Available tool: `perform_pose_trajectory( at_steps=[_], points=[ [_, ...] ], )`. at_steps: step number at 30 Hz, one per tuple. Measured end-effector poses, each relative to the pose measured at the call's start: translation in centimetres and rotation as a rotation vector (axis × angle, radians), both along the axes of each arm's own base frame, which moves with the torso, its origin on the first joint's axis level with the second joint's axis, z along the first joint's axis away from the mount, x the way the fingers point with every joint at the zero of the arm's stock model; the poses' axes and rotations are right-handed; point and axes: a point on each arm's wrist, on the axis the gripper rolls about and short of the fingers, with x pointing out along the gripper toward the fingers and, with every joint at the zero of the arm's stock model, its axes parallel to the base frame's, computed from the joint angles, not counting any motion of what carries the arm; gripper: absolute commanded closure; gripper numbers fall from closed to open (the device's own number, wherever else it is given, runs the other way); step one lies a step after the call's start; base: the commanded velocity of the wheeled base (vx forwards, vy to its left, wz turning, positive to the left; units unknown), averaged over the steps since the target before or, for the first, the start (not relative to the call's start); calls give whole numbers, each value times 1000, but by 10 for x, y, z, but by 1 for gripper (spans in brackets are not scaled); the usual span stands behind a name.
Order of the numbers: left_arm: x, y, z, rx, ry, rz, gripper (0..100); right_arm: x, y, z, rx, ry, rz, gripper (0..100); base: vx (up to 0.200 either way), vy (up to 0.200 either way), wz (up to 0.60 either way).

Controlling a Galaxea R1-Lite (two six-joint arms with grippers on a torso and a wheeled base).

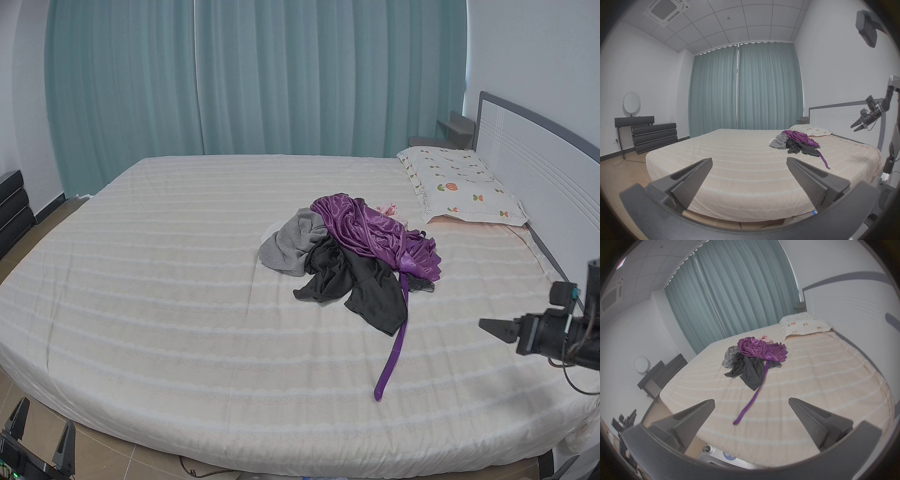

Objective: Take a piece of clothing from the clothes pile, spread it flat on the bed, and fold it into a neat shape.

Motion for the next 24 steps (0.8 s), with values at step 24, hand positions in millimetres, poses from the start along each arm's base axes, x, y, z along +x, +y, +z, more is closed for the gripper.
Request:
perform_pose_trajectory(
  at_steps=[24],
  points=[
    [0,0,0,0,0,0,0,225,117,-120,254,229,-169,0,0,0,0]
  ],
)
